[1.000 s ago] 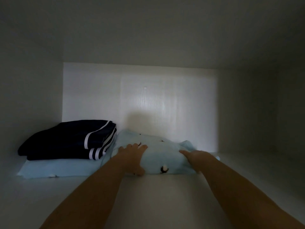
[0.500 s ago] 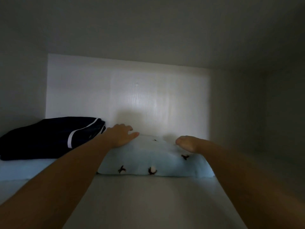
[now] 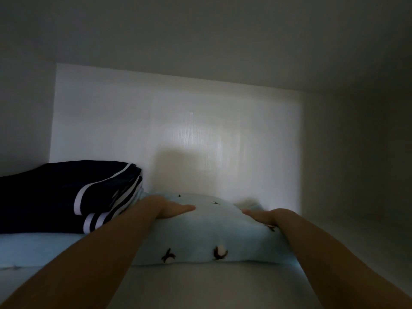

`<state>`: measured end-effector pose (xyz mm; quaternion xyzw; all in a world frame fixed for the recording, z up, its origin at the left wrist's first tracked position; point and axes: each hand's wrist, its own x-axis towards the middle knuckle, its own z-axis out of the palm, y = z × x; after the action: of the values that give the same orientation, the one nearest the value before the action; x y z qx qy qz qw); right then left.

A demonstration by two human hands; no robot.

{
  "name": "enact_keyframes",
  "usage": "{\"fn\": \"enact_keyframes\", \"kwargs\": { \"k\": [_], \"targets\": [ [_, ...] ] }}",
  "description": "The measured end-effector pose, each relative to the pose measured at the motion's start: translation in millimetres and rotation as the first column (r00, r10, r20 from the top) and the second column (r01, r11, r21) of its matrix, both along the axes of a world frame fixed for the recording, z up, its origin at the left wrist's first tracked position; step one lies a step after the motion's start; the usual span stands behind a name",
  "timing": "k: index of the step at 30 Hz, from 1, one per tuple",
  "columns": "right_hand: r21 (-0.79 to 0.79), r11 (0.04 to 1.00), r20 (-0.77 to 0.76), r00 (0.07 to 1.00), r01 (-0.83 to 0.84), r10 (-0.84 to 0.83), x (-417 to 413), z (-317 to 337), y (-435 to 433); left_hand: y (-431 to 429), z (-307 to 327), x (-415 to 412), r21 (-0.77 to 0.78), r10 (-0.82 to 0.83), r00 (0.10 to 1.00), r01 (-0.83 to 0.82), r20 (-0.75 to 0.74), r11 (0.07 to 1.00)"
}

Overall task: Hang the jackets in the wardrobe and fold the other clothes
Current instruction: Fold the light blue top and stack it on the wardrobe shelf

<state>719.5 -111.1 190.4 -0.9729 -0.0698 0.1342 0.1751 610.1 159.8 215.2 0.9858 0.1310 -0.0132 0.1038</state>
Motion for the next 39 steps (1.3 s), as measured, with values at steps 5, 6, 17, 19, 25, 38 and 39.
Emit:
{"fn": "enact_keyframes", "kwargs": {
  "k": [5,6,17,19,25,38,39],
  "targets": [
    [-0.147,0.978,0.251,0.962,0.148,-0.108,24,-11,-14,-2,-9,9,-0.129,0.100,0.995,-0.097,0.014,0.987],
    [-0.155,0.971,0.304,0.944,0.183,-0.130,19,-8,-15,-2,-10,11,-0.151,0.107,0.994,-0.103,0.015,0.983],
    [-0.270,0.952,0.494,0.828,-0.143,0.265,-150,16,-61,-61,-12,-48,0.414,-0.214,0.731,-0.101,0.647,0.905],
    [-0.328,0.936,0.516,0.806,-0.125,0.288,-190,22,-76,-82,-26,-68,0.488,-0.405,0.803,0.167,0.437,0.857],
    [-0.475,0.880,0.608,0.725,0.006,0.323,-332,42,-136,-137,-28,-143,0.556,-0.314,0.908,0.115,0.278,0.823],
    [-0.324,0.885,0.797,0.600,0.335,0.065,-810,-28,-320,-432,-81,-565,0.119,-0.450,0.031,0.946,0.893,0.302],
    [-0.272,0.878,0.808,0.590,0.393,-0.014,-846,-41,-332,-454,-92,-596,0.095,-0.444,0.016,0.969,0.896,0.226]
  ]
}}
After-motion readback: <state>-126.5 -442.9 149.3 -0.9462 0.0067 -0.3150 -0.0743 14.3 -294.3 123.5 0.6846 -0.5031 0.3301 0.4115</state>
